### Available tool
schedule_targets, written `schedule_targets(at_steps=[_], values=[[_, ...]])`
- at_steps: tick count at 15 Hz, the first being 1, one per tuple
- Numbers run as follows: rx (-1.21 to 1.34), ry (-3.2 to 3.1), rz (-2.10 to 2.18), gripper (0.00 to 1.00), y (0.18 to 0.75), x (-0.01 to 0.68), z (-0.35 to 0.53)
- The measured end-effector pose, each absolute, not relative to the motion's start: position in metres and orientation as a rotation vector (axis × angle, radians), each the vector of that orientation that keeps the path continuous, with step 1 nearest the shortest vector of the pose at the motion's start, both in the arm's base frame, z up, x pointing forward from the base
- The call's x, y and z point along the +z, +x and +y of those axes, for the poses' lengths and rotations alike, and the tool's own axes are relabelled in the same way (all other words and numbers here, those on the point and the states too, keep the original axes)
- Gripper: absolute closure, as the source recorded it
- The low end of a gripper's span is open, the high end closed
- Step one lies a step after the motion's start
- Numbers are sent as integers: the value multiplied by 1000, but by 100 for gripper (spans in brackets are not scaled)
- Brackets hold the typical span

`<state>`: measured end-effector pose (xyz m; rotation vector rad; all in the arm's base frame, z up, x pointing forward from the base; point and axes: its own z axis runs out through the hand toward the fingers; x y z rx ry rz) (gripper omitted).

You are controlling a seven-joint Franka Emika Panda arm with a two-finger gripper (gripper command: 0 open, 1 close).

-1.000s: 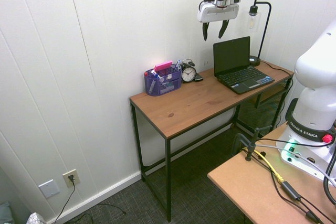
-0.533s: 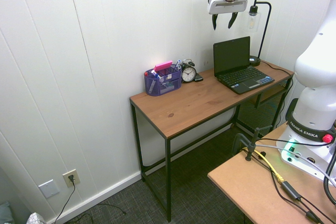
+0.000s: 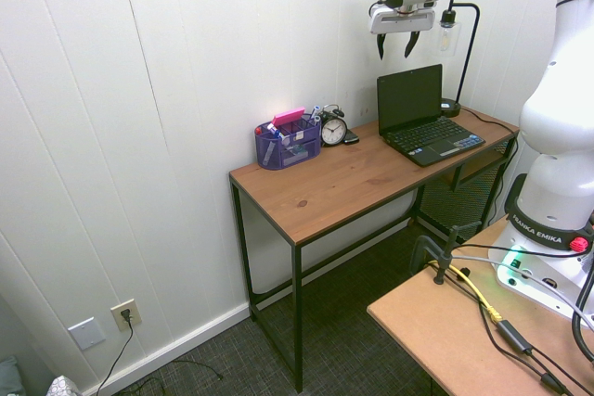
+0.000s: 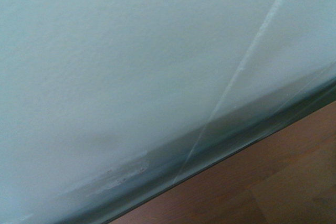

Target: Close the laptop lid

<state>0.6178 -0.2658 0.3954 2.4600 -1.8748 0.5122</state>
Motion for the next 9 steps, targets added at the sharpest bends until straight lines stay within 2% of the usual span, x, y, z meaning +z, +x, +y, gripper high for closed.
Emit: schedule_targets(at_steps=[5, 6, 9], values=[[456, 2448, -1878, 0, 628, 372, -293], [440, 2447, -1877, 100, 628, 367, -299], [402, 2449, -1878, 100, 626, 353, -314]])
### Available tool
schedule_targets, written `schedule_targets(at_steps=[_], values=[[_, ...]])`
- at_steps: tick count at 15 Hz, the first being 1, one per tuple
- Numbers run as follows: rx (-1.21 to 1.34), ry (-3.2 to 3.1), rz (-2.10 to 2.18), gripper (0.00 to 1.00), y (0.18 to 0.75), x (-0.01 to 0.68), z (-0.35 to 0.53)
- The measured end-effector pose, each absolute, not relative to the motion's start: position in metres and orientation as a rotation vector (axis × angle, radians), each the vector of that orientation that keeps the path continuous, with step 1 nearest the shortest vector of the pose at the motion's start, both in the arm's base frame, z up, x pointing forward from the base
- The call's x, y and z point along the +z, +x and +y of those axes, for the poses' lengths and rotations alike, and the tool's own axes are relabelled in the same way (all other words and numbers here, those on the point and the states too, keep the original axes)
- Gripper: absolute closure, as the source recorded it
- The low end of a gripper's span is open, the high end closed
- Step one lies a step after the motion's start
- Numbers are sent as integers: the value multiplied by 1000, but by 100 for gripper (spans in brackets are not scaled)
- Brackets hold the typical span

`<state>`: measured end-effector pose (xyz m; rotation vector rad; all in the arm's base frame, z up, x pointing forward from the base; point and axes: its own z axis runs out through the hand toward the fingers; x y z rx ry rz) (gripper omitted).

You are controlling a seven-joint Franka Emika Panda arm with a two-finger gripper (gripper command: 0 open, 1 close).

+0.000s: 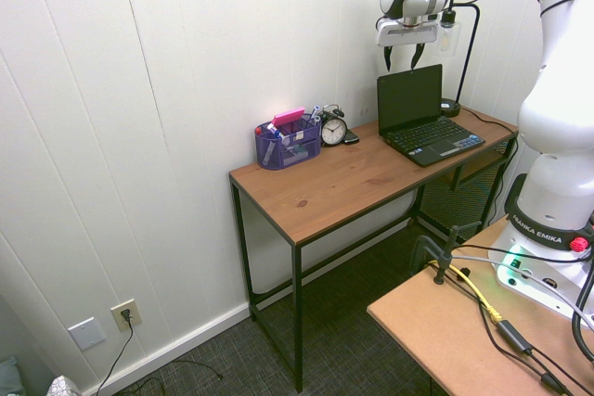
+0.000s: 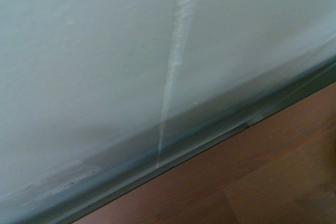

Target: Close the laptop lid

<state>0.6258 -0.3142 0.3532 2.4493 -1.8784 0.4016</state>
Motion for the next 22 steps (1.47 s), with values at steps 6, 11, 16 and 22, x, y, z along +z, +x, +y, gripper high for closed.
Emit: schedule_targets(at_steps=[6, 11, 16, 22], values=[[358, 2436, -1895, 100, 625, 326, -331], [354, 2439, -1893, 100, 626, 323, -330], [367, 2440, -1888, 100, 625, 321, -331], [374, 2440, -1883, 100, 617, 318, -332]])
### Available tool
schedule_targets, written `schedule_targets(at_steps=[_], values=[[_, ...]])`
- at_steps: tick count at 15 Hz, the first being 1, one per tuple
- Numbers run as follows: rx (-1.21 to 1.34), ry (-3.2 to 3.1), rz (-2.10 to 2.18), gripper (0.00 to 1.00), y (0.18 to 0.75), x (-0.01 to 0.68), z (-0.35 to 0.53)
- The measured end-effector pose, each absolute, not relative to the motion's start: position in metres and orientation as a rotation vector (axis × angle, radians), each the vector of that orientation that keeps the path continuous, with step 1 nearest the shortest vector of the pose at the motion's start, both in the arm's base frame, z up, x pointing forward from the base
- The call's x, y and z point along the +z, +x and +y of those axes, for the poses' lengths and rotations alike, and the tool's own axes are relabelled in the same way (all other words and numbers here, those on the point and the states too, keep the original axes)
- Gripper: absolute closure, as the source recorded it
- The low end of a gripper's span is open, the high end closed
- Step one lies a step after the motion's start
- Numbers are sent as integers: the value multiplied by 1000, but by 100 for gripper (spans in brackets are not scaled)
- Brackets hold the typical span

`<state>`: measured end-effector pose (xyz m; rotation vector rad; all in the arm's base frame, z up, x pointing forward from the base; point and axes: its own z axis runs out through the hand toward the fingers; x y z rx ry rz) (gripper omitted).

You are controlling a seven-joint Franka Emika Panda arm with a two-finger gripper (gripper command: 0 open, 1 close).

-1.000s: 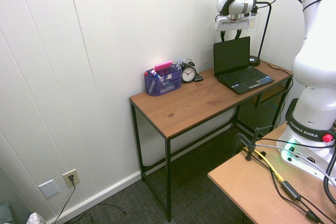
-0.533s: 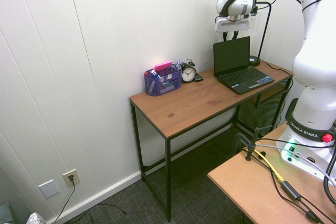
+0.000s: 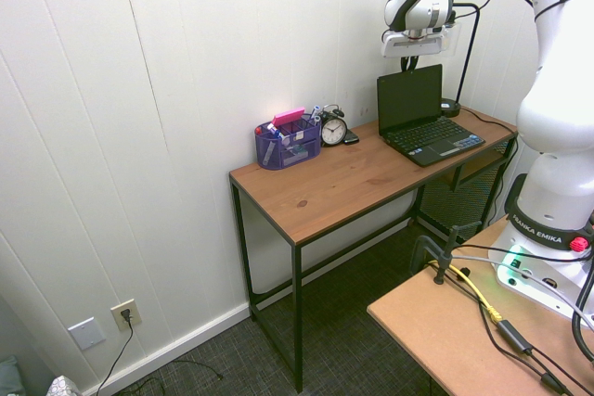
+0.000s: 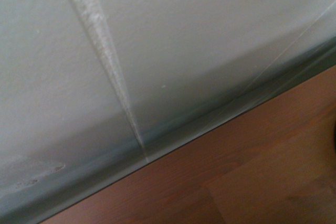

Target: Close the laptop lid

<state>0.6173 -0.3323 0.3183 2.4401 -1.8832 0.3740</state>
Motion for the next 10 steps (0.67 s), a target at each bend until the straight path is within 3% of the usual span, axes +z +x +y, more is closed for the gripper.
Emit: schedule_targets(at_steps=[10], values=[[355, 2433, -1904, 100, 555, 307, -327]])
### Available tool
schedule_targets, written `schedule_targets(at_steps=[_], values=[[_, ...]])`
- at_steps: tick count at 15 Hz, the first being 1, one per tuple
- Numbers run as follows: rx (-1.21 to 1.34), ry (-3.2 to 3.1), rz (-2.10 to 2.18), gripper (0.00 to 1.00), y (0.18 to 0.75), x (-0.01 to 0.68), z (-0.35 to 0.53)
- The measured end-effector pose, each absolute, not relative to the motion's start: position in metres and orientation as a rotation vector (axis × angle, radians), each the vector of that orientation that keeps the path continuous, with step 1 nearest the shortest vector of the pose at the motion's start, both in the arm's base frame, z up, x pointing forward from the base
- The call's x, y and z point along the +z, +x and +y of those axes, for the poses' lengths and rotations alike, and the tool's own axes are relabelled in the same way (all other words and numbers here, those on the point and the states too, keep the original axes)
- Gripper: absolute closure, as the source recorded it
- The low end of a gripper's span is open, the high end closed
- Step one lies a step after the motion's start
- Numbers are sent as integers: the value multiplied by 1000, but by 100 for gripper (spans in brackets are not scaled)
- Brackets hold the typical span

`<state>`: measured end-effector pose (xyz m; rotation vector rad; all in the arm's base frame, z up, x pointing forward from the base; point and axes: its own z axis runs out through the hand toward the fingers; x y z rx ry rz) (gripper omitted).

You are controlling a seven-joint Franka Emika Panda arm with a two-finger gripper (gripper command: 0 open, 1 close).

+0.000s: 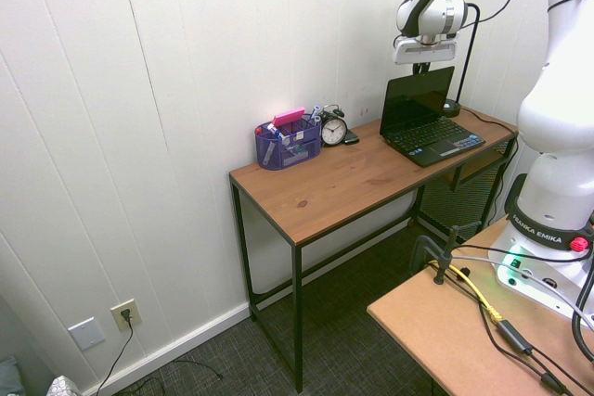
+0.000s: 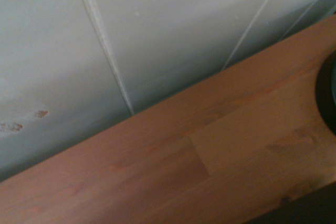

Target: Close the laptop lid

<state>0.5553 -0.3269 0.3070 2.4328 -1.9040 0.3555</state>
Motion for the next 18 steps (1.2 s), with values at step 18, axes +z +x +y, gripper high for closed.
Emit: schedule_targets(at_steps=[18], values=[[214, 2383, -1956, 100, 448, 229, -336]])
